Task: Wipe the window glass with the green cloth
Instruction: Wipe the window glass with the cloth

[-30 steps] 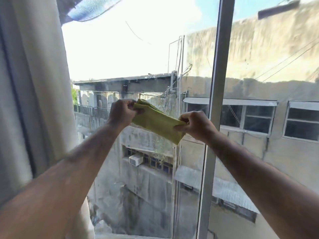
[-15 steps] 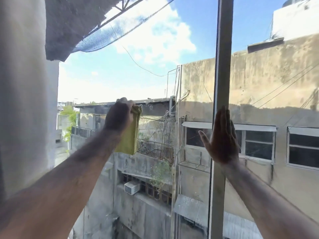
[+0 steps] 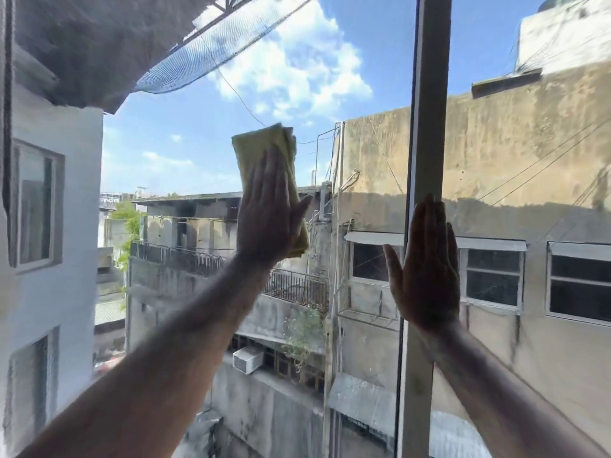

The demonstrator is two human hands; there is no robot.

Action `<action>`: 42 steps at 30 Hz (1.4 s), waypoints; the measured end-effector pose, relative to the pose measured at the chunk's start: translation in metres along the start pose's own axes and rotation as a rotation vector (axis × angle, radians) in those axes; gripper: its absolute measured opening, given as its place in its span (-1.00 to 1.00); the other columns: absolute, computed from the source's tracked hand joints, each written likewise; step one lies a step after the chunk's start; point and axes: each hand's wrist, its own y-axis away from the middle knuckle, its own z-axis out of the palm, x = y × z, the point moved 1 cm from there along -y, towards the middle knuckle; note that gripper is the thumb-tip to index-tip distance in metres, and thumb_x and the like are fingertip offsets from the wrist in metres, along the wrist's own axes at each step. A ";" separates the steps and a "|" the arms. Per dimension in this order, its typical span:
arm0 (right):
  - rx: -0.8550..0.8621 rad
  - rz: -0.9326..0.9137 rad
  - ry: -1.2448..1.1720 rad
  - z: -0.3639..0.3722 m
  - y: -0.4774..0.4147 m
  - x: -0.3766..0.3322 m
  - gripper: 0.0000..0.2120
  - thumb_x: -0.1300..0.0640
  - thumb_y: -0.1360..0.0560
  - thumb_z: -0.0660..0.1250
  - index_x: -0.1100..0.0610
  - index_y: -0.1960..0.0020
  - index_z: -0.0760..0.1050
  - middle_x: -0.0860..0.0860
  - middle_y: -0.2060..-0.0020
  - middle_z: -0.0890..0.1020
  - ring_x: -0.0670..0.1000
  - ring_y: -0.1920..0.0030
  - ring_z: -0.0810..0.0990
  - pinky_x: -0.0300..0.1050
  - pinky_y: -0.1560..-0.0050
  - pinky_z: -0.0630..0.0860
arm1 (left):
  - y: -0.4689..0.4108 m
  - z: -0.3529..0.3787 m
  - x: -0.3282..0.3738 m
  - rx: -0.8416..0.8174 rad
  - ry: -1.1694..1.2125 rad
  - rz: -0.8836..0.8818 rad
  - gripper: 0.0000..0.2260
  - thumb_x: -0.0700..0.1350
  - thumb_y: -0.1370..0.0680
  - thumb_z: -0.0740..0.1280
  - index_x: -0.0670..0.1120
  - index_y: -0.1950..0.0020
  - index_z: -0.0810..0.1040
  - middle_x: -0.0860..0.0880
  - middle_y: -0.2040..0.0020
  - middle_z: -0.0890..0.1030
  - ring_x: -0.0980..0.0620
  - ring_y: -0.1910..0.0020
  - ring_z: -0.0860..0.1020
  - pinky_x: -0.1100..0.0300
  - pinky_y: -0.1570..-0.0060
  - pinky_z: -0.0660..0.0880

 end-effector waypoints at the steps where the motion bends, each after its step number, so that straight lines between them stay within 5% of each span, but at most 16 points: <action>1: 0.007 -0.005 -0.001 0.001 0.000 0.000 -0.29 -0.11 -0.75 0.08 0.31 -0.70 -0.03 0.21 -0.72 0.02 0.14 -0.74 -0.01 0.19 -0.72 0.15 | 0.010 0.009 0.016 -0.026 -0.001 0.136 -0.29 0.20 -0.72 0.09 -0.30 -0.65 0.08 -0.28 -0.68 0.13 -0.18 -0.70 0.07 -0.10 -0.68 0.10; 5: 0.030 -0.016 -0.016 0.001 0.001 0.001 -0.32 -0.07 -0.75 0.09 0.32 -0.69 0.04 0.24 -0.71 0.07 0.18 -0.73 0.05 0.22 -0.70 0.17 | 0.084 0.020 0.033 -0.217 -0.117 0.752 -0.31 0.20 -0.74 0.07 -0.28 -0.66 0.04 -0.29 -0.68 0.08 -0.19 -0.70 0.02 -0.12 -0.69 0.07; 7: 0.030 -0.017 -0.019 -0.001 0.001 0.000 -0.32 -0.09 -0.75 0.06 0.31 -0.70 0.03 0.23 -0.71 0.07 0.18 -0.73 0.05 0.22 -0.70 0.17 | 0.099 0.007 0.006 -0.246 -0.145 0.858 -0.35 0.15 -0.75 0.07 -0.26 -0.67 0.02 -0.28 -0.68 0.08 -0.18 -0.70 0.04 -0.13 -0.68 0.12; 9: 0.029 -0.015 -0.026 -0.002 0.001 -0.001 -0.31 -0.14 -0.76 0.01 0.31 -0.70 0.01 0.22 -0.72 0.05 0.17 -0.74 0.03 0.22 -0.71 0.16 | 0.088 -0.005 -0.028 -0.162 -0.118 0.657 -0.40 0.06 -0.75 0.12 -0.28 -0.66 0.08 -0.31 -0.66 0.18 -0.22 -0.68 0.14 -0.20 -0.62 0.26; 13: 0.025 -0.026 -0.018 -0.001 0.001 0.000 -0.25 -0.23 -0.76 -0.07 0.32 -0.70 -0.01 0.23 -0.72 0.04 0.19 -0.74 0.02 0.19 -0.73 0.13 | 0.025 -0.022 -0.046 0.074 -0.055 -0.233 -0.42 0.04 -0.74 0.08 -0.33 -0.63 0.14 -0.33 -0.64 0.21 -0.27 -0.65 0.19 -0.21 -0.61 0.22; 15: 0.035 -0.033 -0.012 0.000 0.002 0.001 -0.23 -0.25 -0.75 -0.07 0.32 -0.70 0.00 0.23 -0.72 0.04 0.19 -0.73 0.03 0.19 -0.73 0.12 | 0.002 -0.019 -0.025 0.117 -0.054 -0.314 -0.40 0.08 -0.75 0.07 -0.34 -0.62 0.17 -0.33 -0.64 0.23 -0.26 -0.65 0.21 -0.18 -0.61 0.22; 17: 0.045 -0.034 -0.011 0.002 0.002 0.001 -0.24 -0.25 -0.75 -0.06 0.31 -0.70 0.00 0.22 -0.72 0.04 0.19 -0.73 0.04 0.19 -0.73 0.12 | 0.004 -0.006 -0.003 0.071 -0.035 -0.087 -0.36 0.14 -0.74 0.02 -0.32 -0.64 0.12 -0.29 -0.66 0.18 -0.22 -0.68 0.14 -0.16 -0.65 0.16; 22: 0.041 -0.028 -0.005 0.000 0.001 0.000 -0.27 -0.21 -0.76 -0.09 0.33 -0.69 0.04 0.26 -0.70 0.10 0.21 -0.73 0.07 0.23 -0.70 0.16 | 0.121 0.021 0.020 -0.311 -0.137 0.840 -0.31 0.19 -0.74 0.07 -0.24 -0.68 -0.03 -0.26 -0.70 0.01 -0.18 -0.70 0.01 -0.15 -0.67 0.12; 24: 0.040 -0.029 -0.009 -0.001 0.002 -0.001 -0.27 -0.21 -0.76 -0.08 0.33 -0.69 0.05 0.27 -0.70 0.11 0.22 -0.72 0.08 0.24 -0.70 0.17 | 0.147 0.010 -0.010 -0.336 -0.148 0.917 -0.33 0.17 -0.74 0.09 -0.21 -0.68 -0.02 -0.22 -0.71 -0.02 -0.15 -0.71 0.00 -0.12 -0.69 0.07; 26: 0.039 -0.030 -0.021 0.000 0.002 -0.002 -0.26 -0.21 -0.75 -0.08 0.33 -0.69 0.04 0.27 -0.70 0.11 0.22 -0.72 0.08 0.24 -0.71 0.15 | 0.147 0.000 -0.040 -0.243 -0.158 0.680 -0.36 0.16 -0.74 0.08 -0.21 -0.68 0.01 -0.23 -0.71 0.04 -0.15 -0.70 0.03 -0.16 -0.65 0.17; 30: 0.033 -0.037 0.014 0.001 0.000 0.000 -0.24 -0.24 -0.75 -0.08 0.33 -0.69 0.01 0.26 -0.71 0.08 0.20 -0.73 0.05 0.21 -0.72 0.13 | 0.104 -0.008 -0.033 -0.033 -0.085 -0.191 -0.28 0.25 -0.71 -0.05 -0.27 -0.67 0.03 -0.28 -0.68 0.13 -0.19 -0.70 0.06 -0.15 -0.67 0.13; 32: 0.039 -0.041 0.023 0.001 0.000 0.000 -0.23 -0.25 -0.75 -0.10 0.33 -0.69 0.02 0.26 -0.71 0.09 0.20 -0.73 0.05 0.20 -0.72 0.12 | 0.090 -0.003 0.001 -0.002 -0.034 -0.315 -0.24 0.27 -0.68 -0.09 -0.28 -0.66 0.06 -0.28 -0.68 0.13 -0.18 -0.69 0.08 -0.14 -0.67 0.10; 34: 0.035 -0.038 0.014 0.001 0.001 -0.001 -0.23 -0.26 -0.75 -0.11 0.33 -0.69 0.02 0.26 -0.71 0.08 0.20 -0.73 0.04 0.17 -0.74 0.08 | 0.103 0.013 0.041 -0.039 -0.007 -0.108 -0.25 0.26 -0.69 0.00 -0.30 -0.65 0.08 -0.27 -0.69 0.10 -0.18 -0.70 0.05 -0.14 -0.67 0.09; 38: 0.018 -0.025 0.045 -0.001 0.001 -0.002 -0.24 -0.26 -0.75 -0.12 0.32 -0.70 0.01 0.26 -0.71 0.07 0.21 -0.73 0.03 0.13 -0.75 0.04 | 0.193 0.034 0.088 -0.309 0.012 0.682 -0.28 0.23 -0.71 0.13 -0.24 -0.67 0.07 -0.23 -0.69 0.13 -0.16 -0.70 0.07 -0.12 -0.58 0.29; 40: 0.025 -0.032 0.043 -0.002 0.001 -0.003 -0.24 -0.25 -0.76 -0.11 0.32 -0.70 0.01 0.26 -0.71 0.08 0.21 -0.73 0.04 0.14 -0.75 0.05 | 0.219 0.028 0.071 -0.345 -0.011 0.778 -0.31 0.22 -0.71 0.13 -0.22 -0.67 0.09 -0.20 -0.69 0.16 -0.13 -0.69 0.11 -0.09 -0.55 0.35; 42: 0.036 -0.036 0.028 -0.002 0.001 -0.002 -0.24 -0.24 -0.76 -0.09 0.33 -0.69 0.02 0.27 -0.70 0.08 0.22 -0.73 0.04 0.14 -0.74 0.05 | 0.220 0.021 0.044 -0.281 -0.071 0.605 -0.33 0.21 -0.72 0.12 -0.22 -0.66 0.15 -0.21 -0.68 0.19 -0.14 -0.68 0.14 -0.12 -0.52 0.39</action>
